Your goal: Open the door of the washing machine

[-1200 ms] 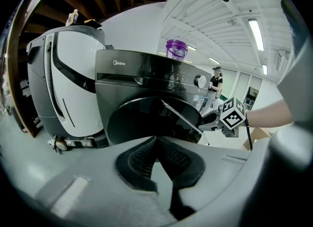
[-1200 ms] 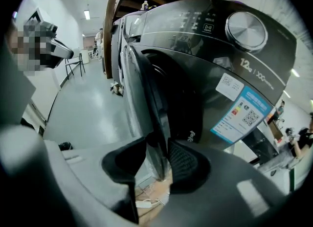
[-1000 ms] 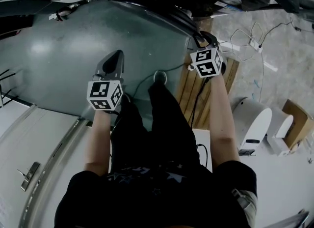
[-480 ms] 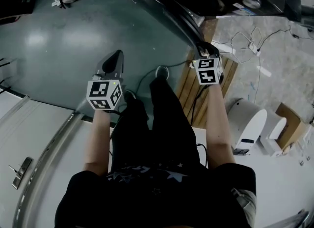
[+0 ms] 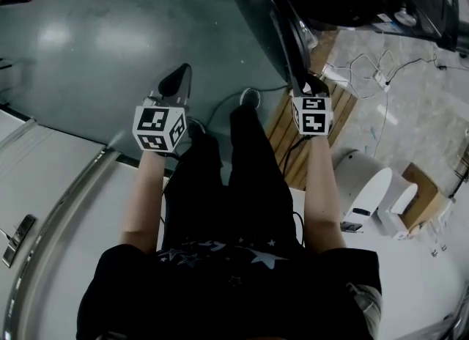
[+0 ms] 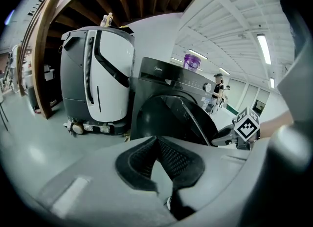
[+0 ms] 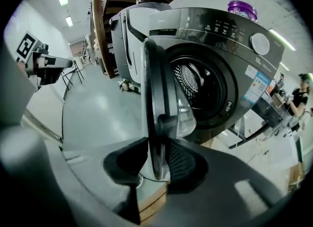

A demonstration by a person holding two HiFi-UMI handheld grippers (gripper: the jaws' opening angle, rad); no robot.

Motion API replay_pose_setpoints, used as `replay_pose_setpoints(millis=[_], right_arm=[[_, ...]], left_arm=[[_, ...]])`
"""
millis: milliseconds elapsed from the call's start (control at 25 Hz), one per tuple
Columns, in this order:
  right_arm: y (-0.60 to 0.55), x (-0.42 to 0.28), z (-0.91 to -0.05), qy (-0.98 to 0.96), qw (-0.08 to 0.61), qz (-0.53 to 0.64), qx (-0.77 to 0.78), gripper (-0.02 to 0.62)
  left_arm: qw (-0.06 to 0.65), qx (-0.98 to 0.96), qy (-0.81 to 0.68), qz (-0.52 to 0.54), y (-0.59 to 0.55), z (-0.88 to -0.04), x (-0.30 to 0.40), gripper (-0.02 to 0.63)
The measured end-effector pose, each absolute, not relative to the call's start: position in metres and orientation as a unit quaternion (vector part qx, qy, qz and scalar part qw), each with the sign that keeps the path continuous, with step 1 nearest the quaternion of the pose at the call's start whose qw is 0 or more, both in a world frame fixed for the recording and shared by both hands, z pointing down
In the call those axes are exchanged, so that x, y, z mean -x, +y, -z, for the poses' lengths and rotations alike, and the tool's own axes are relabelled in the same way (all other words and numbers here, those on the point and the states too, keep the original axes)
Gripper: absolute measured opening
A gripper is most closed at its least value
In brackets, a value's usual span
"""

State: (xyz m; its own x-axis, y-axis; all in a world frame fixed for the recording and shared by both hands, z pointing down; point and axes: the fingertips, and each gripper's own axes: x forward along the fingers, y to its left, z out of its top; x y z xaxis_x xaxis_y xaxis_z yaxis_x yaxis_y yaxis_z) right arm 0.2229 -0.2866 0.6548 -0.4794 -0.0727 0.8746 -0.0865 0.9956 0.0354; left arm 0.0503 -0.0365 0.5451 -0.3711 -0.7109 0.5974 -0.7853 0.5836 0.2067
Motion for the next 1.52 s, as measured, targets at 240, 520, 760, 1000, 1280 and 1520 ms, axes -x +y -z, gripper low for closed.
replay_pose_setpoints(millis=[240,520,760,1000,1280,1520], right_arm=[[-0.213,-0.22,-0.652,-0.861,0.508,-0.03,0.008,0.12],[-0.128,-0.2,-0.65,-0.861,0.5,-0.069,0.064,0.132],[-0.064,-0.173,-0.647,-0.859,0.493,-0.084,0.109,0.129],[-0.006,-0.134,-0.644,-0.861,0.479,-0.128,0.111,0.132],[0.038,-0.091,-0.642,-0.861,0.471,-0.161,0.105,0.131],[0.073,-0.049,-0.634,-0.864,0.448,-0.176,0.148,0.13]], left_arm=[[0.335,-0.442,-0.831,-0.044,0.001,-0.544,-0.061,0.011],[0.335,-0.414,-0.846,-0.032,0.052,-0.541,-0.063,0.011],[0.334,-0.38,-0.862,-0.022,0.105,-0.534,-0.059,0.011],[0.338,-0.348,-0.874,-0.013,0.171,-0.535,-0.05,0.011],[0.342,-0.315,-0.885,-0.002,0.223,-0.529,-0.046,0.011],[0.346,-0.289,-0.893,0.0,0.246,-0.533,-0.037,0.011]])
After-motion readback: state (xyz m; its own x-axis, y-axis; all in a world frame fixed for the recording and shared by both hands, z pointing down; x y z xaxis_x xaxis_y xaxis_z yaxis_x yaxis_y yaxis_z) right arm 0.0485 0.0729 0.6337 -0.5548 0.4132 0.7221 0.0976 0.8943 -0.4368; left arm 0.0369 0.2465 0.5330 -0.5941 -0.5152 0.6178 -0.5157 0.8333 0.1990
